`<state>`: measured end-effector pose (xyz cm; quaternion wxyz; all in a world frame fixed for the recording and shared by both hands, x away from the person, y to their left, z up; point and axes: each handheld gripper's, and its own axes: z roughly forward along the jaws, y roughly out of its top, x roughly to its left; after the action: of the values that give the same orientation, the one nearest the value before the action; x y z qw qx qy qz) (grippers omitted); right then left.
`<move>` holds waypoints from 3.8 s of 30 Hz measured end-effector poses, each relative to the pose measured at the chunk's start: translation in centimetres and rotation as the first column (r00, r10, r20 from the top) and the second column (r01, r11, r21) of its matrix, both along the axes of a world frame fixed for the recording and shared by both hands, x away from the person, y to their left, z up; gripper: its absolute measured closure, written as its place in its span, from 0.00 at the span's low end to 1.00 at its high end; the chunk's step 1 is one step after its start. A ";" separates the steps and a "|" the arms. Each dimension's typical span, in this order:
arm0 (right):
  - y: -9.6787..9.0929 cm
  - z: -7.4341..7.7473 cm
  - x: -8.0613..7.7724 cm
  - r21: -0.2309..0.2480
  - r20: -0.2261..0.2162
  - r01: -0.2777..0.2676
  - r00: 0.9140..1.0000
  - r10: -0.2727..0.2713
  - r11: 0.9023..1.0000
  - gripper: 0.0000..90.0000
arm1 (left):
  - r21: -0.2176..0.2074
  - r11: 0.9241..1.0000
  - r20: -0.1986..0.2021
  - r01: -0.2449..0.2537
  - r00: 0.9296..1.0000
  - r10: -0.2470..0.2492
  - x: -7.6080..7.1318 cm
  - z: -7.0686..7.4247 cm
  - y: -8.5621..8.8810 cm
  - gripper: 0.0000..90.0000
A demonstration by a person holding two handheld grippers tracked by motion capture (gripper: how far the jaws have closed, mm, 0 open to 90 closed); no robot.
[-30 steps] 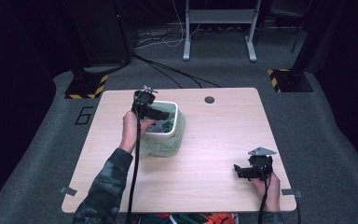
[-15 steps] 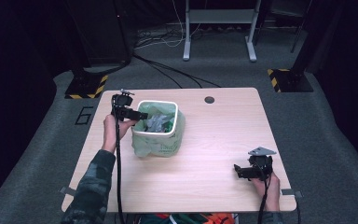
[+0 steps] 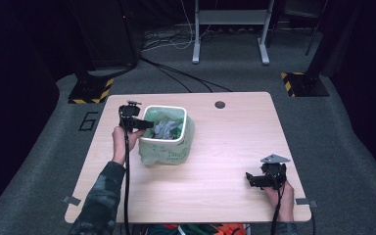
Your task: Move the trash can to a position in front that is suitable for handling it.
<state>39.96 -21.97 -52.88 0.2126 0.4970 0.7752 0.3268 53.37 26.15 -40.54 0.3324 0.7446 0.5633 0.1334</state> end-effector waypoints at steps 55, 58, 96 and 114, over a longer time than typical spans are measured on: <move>0.0 0.0 0.0 0.001 -0.001 0.006 1.000 -0.006 1.000 0.01 | -0.034 0.999 0.051 -0.018 0.999 0.020 -2.9 -0.5 -5.4 0.65; -0.1 0.0 0.0 0.006 0.002 0.008 1.000 -0.008 1.000 0.03 | -0.036 0.999 0.050 -0.018 0.999 0.019 -3.0 -0.6 -5.4 0.65; 11.9 6.7 2.7 0.095 0.149 -0.158 0.978 0.143 0.983 0.01 | -0.148 0.988 0.038 -0.032 0.999 0.038 -3.3 -1.6 -9.4 0.48; 12.3 6.9 0.0 0.140 0.151 -0.185 0.975 0.163 0.973 0.05 | -0.164 0.985 0.048 0.047 0.998 -0.039 -3.6 -1.4 -8.6 0.29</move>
<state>39.95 -9.64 -45.98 0.1976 0.4180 0.7718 0.4365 49.81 17.51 -41.89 0.4084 0.7233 0.5486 0.0958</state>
